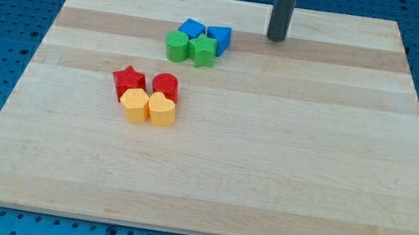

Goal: Move the blue triangle into the blue cube

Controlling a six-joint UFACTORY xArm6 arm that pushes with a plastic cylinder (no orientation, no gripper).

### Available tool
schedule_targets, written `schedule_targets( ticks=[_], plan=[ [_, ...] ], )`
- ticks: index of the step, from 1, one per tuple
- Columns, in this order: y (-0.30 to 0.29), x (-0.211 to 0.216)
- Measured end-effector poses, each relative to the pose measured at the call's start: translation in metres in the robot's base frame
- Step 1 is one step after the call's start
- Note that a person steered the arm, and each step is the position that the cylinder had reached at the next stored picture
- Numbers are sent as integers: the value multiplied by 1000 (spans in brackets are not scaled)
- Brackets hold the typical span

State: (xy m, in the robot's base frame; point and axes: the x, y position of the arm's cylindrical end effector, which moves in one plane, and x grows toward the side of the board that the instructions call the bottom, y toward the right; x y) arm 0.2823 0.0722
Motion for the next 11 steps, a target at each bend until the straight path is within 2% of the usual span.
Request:
schedule_targets(
  ticks=[4,7,11],
  plan=[
    [-61,7],
    [-41,26],
    [-66,34]
  ],
)
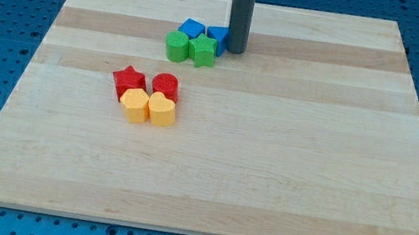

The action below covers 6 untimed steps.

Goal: Move the blue triangle into the blue cube

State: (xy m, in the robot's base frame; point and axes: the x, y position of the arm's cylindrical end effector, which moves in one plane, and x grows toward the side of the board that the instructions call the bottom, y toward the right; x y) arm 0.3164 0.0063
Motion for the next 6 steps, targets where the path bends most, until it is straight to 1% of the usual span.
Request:
schedule_targets(
  ticks=[4,5,6],
  plan=[
    [-35,-1],
    [-35,-1],
    [4,-6]
  ],
)
